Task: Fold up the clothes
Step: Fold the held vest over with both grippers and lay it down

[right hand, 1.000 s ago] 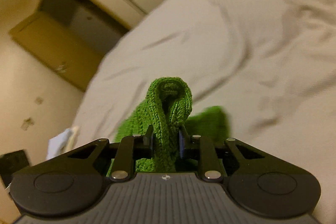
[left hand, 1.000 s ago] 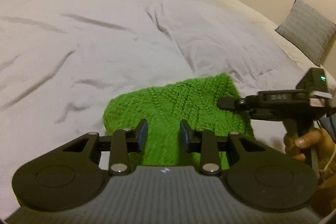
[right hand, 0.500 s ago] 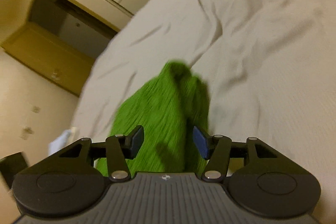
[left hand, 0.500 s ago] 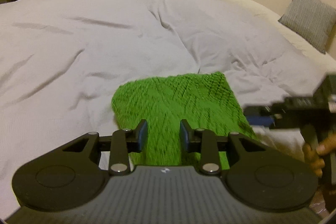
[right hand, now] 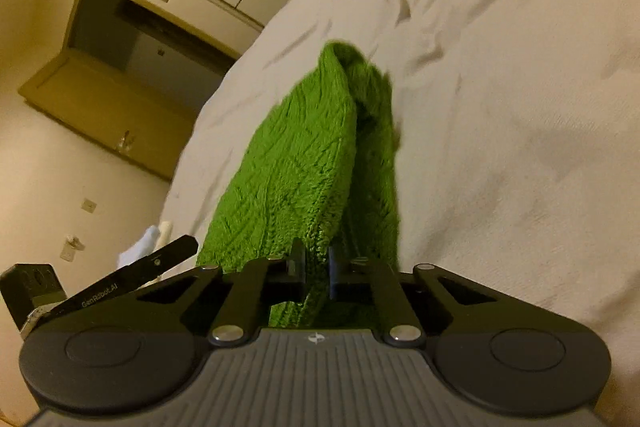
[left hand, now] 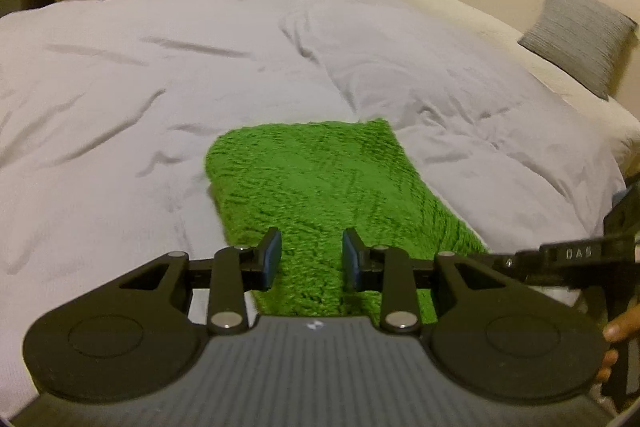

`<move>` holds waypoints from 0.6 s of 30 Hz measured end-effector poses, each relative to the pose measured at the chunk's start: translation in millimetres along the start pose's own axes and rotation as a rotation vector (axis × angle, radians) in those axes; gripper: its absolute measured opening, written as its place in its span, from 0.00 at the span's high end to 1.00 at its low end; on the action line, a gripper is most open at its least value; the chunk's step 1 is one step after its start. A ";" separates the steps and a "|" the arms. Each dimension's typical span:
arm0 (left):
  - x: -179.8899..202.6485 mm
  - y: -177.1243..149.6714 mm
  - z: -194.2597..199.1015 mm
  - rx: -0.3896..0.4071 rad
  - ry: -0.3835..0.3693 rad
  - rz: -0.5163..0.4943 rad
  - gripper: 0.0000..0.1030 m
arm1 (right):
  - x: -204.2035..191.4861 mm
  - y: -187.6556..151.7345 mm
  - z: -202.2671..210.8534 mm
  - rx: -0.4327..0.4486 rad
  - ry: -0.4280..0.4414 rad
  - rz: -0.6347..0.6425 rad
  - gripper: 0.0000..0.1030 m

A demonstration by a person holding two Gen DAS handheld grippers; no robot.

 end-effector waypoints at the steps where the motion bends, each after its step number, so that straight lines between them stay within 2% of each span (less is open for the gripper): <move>1: 5.3 -3.2 -1.9 0.003 0.012 -0.028 0.77 | -0.2 0.2 4.2 0.000 -0.021 0.015 0.92; 3: 15.6 -11.9 -7.3 0.010 0.048 -0.092 0.78 | 6.0 -5.7 3.4 -0.014 -0.052 0.002 0.93; 6: 26.1 -26.2 -13.7 0.005 0.080 -0.154 0.77 | 24.0 -27.6 -1.3 -0.041 -0.154 0.027 0.93; 10: 26.5 -21.0 -8.1 0.026 0.093 -0.184 0.78 | 19.1 -31.8 -0.9 -0.054 -0.196 0.069 0.92; 12: 22.0 -13.6 -5.5 0.046 0.097 -0.184 0.78 | 3.9 -24.3 0.4 -0.059 -0.223 0.148 0.85; 15: 12.3 -5.2 -3.7 0.068 0.117 -0.176 0.78 | -20.7 -8.4 4.4 -0.012 -0.251 0.245 0.76; 18: 3.3 -2.6 -3.5 0.076 0.105 -0.148 0.78 | -43.4 4.4 -0.3 0.034 -0.232 0.330 0.68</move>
Point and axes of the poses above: each gripper's, at about its wrist camera, not at the fingertips, and z roughly against the way its jaws point, x to its right, y to its top, the point moved 8 cm from there along -z, roughly the way its jaws point, and after that the axes turned 15 degrees about y, right-handed, at the moved point
